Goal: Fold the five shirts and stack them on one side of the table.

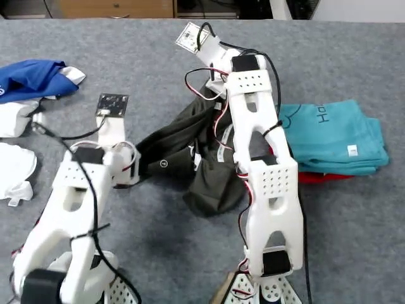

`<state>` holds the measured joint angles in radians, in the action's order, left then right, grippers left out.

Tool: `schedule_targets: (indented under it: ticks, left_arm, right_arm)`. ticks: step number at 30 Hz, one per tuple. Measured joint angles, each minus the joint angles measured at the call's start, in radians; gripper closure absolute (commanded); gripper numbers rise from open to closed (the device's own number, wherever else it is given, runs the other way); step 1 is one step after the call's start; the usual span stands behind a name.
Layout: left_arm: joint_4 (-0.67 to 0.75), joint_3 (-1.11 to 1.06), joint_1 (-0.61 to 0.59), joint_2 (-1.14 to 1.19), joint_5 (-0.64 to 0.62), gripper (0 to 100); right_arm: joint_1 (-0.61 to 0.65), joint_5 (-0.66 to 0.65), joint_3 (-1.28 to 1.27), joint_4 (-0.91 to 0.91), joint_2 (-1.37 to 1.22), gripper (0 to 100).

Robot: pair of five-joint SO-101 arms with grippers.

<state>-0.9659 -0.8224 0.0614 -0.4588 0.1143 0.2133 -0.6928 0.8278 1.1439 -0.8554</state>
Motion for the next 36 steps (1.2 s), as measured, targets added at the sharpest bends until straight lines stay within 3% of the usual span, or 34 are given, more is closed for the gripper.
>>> schedule_targets:
  ticks: [10,24,33,36]
  left_arm:
    - [-0.066,0.4,0.166,0.292,-0.028,77]
    - [-0.061,0.647,0.222,0.559,-0.028,77]
    - [-0.061,0.66,0.319,0.563,-0.028,99]
    - [-0.061,0.66,0.319,0.568,-0.028,98]
  right_arm:
    - [0.026,-0.012,0.095,0.138,0.0,99.5]
    - [0.028,-0.041,0.356,0.387,0.0,99.5]
    - [0.028,-0.041,0.376,0.402,0.0,99.5]
    - [0.028,-0.041,0.376,0.402,0.0,99.5]
